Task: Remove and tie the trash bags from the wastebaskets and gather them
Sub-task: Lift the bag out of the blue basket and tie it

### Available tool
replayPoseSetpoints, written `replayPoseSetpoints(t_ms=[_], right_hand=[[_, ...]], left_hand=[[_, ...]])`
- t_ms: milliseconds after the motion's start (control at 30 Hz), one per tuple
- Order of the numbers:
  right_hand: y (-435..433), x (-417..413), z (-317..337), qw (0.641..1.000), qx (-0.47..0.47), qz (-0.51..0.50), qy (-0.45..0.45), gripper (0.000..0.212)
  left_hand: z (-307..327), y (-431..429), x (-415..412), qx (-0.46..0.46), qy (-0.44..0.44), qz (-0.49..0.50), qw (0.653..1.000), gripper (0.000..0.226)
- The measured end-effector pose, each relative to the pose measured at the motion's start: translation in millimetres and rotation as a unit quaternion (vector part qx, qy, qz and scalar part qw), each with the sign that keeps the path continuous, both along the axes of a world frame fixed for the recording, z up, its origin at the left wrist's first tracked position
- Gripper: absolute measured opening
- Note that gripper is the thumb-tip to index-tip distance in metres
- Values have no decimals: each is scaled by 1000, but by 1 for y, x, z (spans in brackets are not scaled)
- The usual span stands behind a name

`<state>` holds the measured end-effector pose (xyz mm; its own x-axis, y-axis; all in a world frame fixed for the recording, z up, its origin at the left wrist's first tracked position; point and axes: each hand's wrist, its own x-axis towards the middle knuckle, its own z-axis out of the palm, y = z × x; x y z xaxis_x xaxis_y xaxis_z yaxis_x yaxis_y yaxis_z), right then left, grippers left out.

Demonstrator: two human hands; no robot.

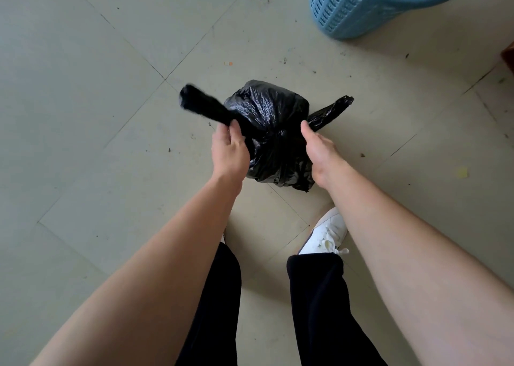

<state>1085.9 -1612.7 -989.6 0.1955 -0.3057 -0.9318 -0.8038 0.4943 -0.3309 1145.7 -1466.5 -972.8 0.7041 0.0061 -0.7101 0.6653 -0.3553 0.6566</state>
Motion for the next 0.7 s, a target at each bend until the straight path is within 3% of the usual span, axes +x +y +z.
replayPoseSetpoints(t_ms=[133,267,367,500,600,700], right_hand=[[13,18,-1,986,-155,17,-60,37],[13,25,7,977,-184,-26,-104,28],[8,18,10,957,-253,82,-116,25],[8,6,15,877,-314,321,-171,23],[2,6,18,798,-332,459,-205,25],[-1,7,22,753,-297,538,-236,22]], left_hand=[[12,-16,19,-31,-69,-25,997,19],[18,-10,38,-68,-34,12,997,19],[12,4,45,-35,18,-37,999,17],[11,17,45,-49,115,-161,979,7],[13,22,46,-104,137,-236,956,50],[12,29,44,-157,152,-262,940,63]])
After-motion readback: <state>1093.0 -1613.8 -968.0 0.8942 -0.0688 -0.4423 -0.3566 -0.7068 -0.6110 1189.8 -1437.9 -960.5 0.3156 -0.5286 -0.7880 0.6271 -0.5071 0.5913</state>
